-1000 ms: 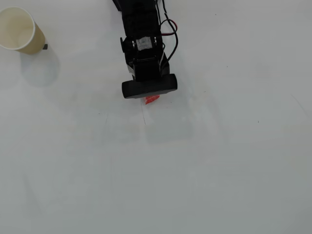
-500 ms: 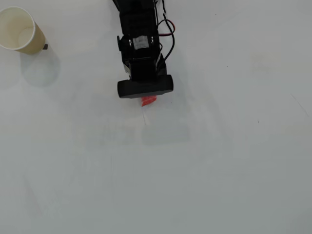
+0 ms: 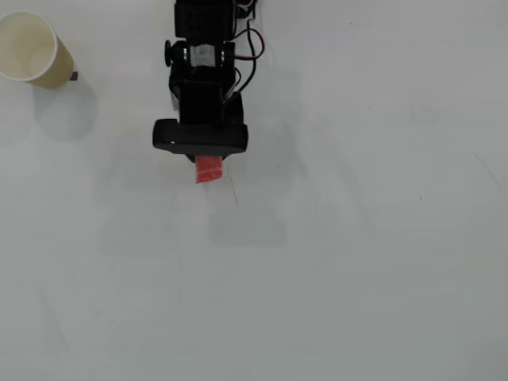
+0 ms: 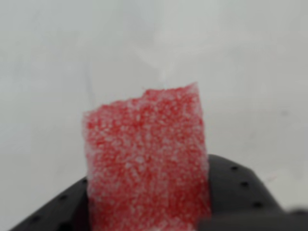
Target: Pick up the cube and drop it in the cup.
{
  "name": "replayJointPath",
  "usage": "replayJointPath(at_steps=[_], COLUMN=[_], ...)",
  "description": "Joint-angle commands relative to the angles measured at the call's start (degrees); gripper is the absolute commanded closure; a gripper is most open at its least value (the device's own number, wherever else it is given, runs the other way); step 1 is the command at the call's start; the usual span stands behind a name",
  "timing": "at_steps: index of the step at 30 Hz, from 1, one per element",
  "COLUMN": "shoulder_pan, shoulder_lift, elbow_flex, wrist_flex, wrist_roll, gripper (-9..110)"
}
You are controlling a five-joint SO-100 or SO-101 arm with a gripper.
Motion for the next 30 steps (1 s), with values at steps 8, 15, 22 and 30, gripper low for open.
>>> replayJointPath(at_steps=[8,15,22,30], shoulder_pan=[12.4,24.8,31.8,39.1], shoulder_lift=[16.3,27.1,29.7,24.8], elbow_flex=[-1.0,-0.7,-5.6,-17.8], wrist_flex=[4.6,13.7,18.2,21.5], wrist_roll=[0.4,0.3,0.3,0.0], gripper=[96,96,96,96])
